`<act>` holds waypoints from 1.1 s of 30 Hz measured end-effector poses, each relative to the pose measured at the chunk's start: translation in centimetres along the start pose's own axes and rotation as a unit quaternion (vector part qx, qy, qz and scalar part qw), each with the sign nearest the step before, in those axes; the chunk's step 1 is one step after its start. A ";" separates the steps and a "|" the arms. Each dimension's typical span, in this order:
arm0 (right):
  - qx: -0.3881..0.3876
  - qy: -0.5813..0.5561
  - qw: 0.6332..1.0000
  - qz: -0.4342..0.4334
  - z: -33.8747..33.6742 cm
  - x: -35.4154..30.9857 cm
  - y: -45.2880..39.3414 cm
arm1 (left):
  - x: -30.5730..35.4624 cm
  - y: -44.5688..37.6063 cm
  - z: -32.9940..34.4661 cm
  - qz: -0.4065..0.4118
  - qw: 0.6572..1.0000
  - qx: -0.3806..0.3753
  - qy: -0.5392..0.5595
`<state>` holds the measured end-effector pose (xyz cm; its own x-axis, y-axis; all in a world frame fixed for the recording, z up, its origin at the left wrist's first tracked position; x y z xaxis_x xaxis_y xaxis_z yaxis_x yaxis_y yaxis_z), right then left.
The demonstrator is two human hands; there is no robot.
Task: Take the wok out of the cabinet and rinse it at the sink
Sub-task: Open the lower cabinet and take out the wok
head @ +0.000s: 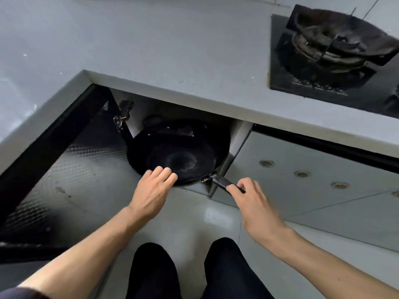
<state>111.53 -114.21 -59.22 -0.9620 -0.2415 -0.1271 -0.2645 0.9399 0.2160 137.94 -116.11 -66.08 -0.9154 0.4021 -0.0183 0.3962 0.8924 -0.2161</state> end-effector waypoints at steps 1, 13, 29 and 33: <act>-0.011 0.006 1.000 -0.005 -0.9 -0.1 0.5 | 0.4 0.5 -1.0 -0.004 1.000 -0.012 0.008; -0.099 0.035 0.994 -0.036 -13.9 -0.7 8.3 | 5.9 3.8 -14.4 -0.041 0.994 -0.084 0.051; -0.095 0.050 0.988 -0.111 -29.4 0.7 20.5 | 14.1 6.6 -33.3 -0.046 0.993 -0.101 0.045; -0.077 0.043 0.987 -0.131 -31.1 1.4 22.8 | 15.4 7.2 -37.1 -0.049 0.994 -0.088 0.033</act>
<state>102.07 -100.65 -24.35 -0.8596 -0.4972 -0.1176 -0.5059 0.7958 0.3328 129.32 -95.93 -31.70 -0.9457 0.3194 0.0598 0.3176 0.9475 -0.0384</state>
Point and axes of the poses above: each hand's wrist, its own y-axis away from the middle knuckle, its own z-axis out of the palm, x = y × z, the point moved 2 cm from there along -y, towards the middle knuckle, and after that the axes turned 5 degrees about z, right-handed, at the moved point
